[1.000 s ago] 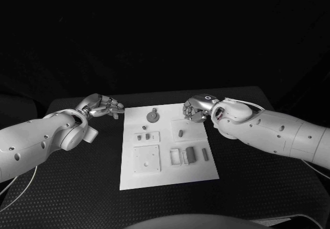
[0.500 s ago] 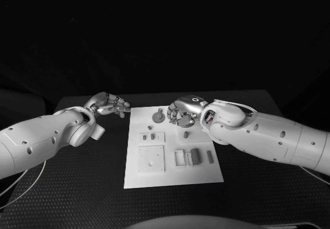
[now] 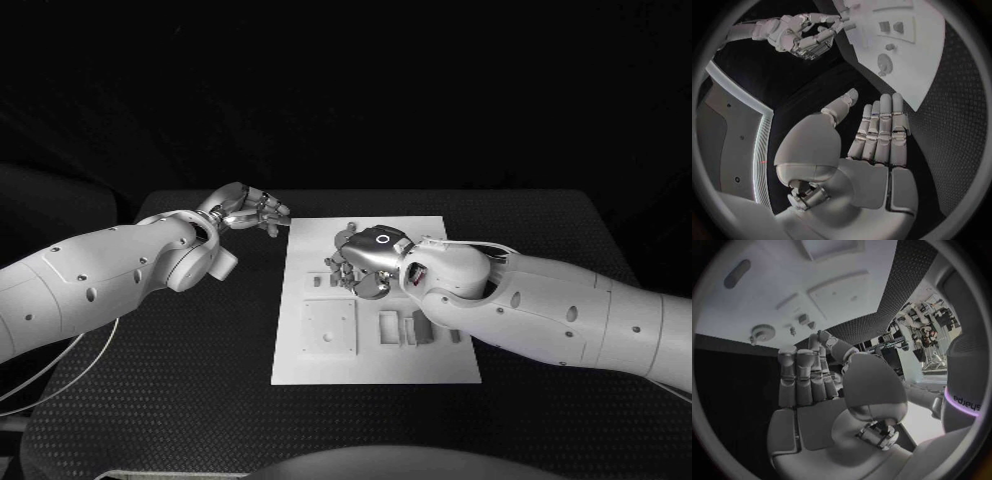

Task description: Assemble the parts on the task board

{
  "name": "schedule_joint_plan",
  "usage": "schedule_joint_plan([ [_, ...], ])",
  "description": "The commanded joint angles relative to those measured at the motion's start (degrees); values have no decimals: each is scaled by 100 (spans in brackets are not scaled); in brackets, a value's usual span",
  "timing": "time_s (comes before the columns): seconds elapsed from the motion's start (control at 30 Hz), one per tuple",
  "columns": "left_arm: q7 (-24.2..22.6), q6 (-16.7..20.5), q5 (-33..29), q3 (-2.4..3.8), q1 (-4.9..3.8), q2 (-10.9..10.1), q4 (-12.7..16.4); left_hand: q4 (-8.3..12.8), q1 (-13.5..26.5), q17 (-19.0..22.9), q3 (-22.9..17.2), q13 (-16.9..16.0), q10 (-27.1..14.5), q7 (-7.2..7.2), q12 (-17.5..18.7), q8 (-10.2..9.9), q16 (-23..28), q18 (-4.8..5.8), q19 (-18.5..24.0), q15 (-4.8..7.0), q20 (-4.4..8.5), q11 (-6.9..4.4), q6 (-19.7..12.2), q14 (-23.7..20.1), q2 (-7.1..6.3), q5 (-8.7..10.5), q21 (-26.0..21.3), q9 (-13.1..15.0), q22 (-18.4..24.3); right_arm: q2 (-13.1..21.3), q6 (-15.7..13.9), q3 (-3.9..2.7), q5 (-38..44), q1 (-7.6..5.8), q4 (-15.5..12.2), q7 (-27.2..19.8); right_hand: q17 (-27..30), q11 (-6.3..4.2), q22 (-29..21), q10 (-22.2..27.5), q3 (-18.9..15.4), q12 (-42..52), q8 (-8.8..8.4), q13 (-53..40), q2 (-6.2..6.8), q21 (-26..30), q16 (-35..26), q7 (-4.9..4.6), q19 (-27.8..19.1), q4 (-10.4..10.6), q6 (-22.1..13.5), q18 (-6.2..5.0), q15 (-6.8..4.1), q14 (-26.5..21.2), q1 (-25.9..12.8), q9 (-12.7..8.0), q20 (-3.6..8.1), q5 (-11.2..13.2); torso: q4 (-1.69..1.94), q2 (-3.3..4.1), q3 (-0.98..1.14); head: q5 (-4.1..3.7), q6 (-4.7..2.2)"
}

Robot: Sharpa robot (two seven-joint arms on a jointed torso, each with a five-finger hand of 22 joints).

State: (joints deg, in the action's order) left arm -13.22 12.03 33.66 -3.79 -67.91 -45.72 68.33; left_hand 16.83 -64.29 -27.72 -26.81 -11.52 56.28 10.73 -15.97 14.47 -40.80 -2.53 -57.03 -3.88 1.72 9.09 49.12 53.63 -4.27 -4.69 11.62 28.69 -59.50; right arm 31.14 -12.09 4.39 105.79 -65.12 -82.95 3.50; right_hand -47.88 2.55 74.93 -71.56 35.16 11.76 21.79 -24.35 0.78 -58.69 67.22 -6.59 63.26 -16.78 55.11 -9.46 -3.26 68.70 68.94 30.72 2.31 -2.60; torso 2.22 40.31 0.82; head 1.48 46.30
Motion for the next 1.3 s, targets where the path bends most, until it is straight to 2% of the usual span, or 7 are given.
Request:
schedule_joint_plan([
  [0.03,-134,49,-52,3,-27,35,11,-7,-3,-9,32,8,-31,-7,-10,2,36,-106,-17,-19,-9,-20,-17,-14,-24,11,-37,-8,6,-89,192,80,353,4,26,3,6,-6,92,-32,16,11,19,2,-14,-25,-25,-46,12,-6,76,-554,-52,7,-43,6,36,-19,6,5,3,32,35],
  [0.1,-151,72,-69,3,-37,44,9,-9,-4,-14,34,9,-23,-9,-16,9,41,-104,-16,-20,-11,-22,-10,-15,-27,12,-40,-7,6,-146,206,180,377,9,43,-8,5,-6,92,-33,16,11,19,2,-14,-25,-25,-46,12,-6,77,-554,-52,7,-43,7,36,-19,13,8,3,28,45],
  [0.23,-169,102,-100,3,-62,60,9,-12,3,-25,39,12,1,-17,-33,24,54,-100,-11,-25,-15,-32,7,-21,-27,13,-47,-5,6,-228,244,235,392,72,67,-18,6,-7,92,-34,17,10,19,2,-15,-25,-26,-45,12,-6,78,-554,-53,7,-42,8,37,-19,24,5,1,55,81],
  [0.5,-167,133,-129,3,-87,67,25,-13,7,-34,42,14,18,-21,-47,32,65,-98,-6,-28,-17,-39,15,-27,-26,12,-53,-5,6,-318,331,285,522,152,231,39,6,-7,91,-35,17,9,18,3,-15,-24,-27,-45,12,-6,78,-554,-54,8,-43,9,38,-19,-4,5,0,95,124],
  [0.67,-165,127,-129,3,-91,94,26,-14,11,-37,44,16,20,-21,-49,33,67,-97,-6,-29,-17,-40,14,-27,-26,11,-54,-5,6,-365,341,313,553,196,378,47,5,-7,91,-36,16,8,17,4,-13,-24,-28,-45,12,-6,78,-554,-54,8,-45,9,39,-19,12,7,-1,137,164],
  [0.77,-163,116,-129,3,-91,98,27,-14,14,-39,45,17,21,-21,-50,33,69,-97,-6,-29,-18,-41,13,-28,-27,10,-55,-6,6,-358,353,317,533,213,396,36,5,-8,91,-37,16,8,17,4,-12,-24,-28,-45,13,-6,78,-554,-55,9,-46,10,39,-19,22,5,-4,148,185],
  [1.3,-142,93,-129,3,-98,106,16,-15,28,-49,50,26,16,-18,-50,33,78,-97,-5,-31,-19,-40,5,-29,-24,8,-58,-10,5,-330,434,331,417,251,402,-9,5,-9,90,-40,14,7,16,5,-11,-23,-29,-45,13,-6,80,-554,-56,10,-51,12,41,-19,-5,3,0,189,223],
])
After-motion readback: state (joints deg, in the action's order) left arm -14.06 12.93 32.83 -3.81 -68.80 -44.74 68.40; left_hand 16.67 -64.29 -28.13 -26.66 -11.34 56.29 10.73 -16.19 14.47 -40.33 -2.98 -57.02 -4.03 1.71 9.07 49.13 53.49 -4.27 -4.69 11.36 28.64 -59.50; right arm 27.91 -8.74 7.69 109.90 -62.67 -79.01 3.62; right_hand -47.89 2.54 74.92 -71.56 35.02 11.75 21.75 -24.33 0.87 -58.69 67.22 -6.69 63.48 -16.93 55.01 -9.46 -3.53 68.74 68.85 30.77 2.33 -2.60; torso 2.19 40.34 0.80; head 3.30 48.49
